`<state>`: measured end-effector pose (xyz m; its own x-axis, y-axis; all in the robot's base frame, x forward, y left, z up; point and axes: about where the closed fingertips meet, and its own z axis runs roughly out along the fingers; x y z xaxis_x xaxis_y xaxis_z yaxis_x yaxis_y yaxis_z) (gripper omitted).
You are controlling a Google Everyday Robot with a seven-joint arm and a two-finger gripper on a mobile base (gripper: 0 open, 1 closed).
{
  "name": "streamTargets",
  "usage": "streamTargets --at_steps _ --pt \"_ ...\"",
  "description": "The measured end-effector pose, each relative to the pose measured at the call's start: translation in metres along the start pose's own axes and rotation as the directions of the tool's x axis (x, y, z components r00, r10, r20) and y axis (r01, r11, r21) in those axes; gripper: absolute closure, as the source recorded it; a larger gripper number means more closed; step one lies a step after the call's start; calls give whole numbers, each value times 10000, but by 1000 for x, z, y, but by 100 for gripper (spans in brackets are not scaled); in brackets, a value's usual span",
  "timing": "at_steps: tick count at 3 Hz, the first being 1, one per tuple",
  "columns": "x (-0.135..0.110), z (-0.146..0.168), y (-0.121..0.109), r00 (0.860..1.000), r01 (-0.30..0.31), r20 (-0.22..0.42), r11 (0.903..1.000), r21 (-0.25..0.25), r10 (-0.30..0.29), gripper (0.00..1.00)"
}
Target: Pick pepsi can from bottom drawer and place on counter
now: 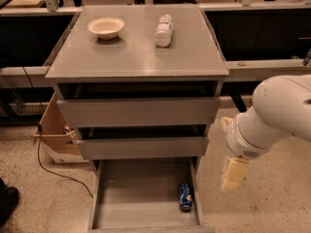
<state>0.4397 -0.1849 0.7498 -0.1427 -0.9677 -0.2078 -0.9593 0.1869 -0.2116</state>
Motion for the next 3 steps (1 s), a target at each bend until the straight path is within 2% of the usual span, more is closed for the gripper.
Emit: streamTargets --at_steps 1,2,3 --pt "0 0 0 10000 1 0 10000 1 -1 0" --pt "2 28 10 9999 -13 -144 10000 91 14 0" --pt "7 83 14 9995 -98 -298 9996 259 106 0"
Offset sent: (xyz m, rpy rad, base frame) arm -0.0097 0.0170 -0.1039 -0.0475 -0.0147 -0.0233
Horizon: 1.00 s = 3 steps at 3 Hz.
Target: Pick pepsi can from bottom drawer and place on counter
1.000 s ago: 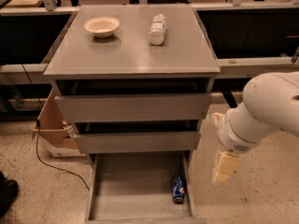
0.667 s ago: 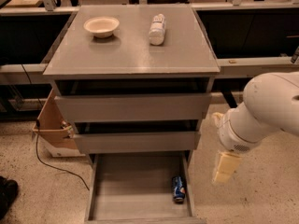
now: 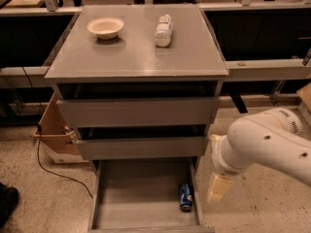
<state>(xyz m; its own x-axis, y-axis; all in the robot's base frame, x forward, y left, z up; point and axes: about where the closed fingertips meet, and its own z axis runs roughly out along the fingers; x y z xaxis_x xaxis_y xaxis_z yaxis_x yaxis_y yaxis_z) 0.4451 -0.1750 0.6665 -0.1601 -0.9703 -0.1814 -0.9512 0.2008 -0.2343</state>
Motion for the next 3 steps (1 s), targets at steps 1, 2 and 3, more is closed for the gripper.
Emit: streamTargets --at_steps 1,2,3 --pt "3 72 -7 9998 -203 72 9998 87 203 0" --pt "8 128 -9 9997 -211 82 9997 -150 212 0" --pt "22 187 -2 9992 -369 115 9980 -514 376 0"
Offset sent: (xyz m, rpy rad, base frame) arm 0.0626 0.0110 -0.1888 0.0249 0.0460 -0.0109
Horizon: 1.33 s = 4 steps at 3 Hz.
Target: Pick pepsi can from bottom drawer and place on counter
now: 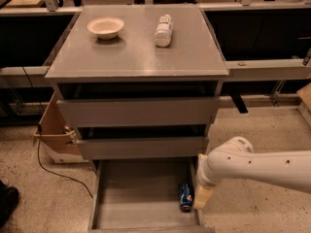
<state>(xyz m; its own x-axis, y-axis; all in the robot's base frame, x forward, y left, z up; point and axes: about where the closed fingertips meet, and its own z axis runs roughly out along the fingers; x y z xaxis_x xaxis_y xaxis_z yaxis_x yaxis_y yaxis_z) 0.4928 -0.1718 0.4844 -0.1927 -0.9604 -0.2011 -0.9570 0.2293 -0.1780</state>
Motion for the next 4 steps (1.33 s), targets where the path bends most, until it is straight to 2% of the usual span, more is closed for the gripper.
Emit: streamTargets --at_steps 1,2,3,4 --pt "6 31 6 9994 -169 287 9997 -197 175 0" --pt "-5 62 15 9957 -376 837 9984 -415 410 0" --pt "-5 66 17 9954 -393 859 9981 -472 433 0" --pt "-5 64 16 9960 -335 825 9991 -277 357 0"
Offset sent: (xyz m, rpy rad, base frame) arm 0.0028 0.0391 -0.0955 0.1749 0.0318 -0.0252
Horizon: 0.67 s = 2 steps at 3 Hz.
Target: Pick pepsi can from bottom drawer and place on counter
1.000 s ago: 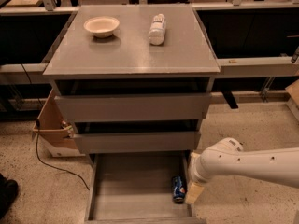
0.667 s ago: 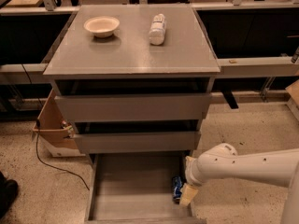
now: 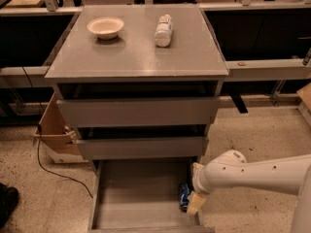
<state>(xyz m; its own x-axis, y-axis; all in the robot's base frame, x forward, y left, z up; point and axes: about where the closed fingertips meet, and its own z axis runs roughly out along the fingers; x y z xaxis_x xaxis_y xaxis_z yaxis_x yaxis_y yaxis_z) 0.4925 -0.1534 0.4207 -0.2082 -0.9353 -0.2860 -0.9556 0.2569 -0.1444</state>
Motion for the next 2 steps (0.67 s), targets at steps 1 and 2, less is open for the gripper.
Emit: streamTargets --at_steps 1,2 --pt "-3 19 -5 9998 145 -105 9997 198 -143 0" --pt "-14 46 -16 9999 115 -127 9996 275 -112 0"
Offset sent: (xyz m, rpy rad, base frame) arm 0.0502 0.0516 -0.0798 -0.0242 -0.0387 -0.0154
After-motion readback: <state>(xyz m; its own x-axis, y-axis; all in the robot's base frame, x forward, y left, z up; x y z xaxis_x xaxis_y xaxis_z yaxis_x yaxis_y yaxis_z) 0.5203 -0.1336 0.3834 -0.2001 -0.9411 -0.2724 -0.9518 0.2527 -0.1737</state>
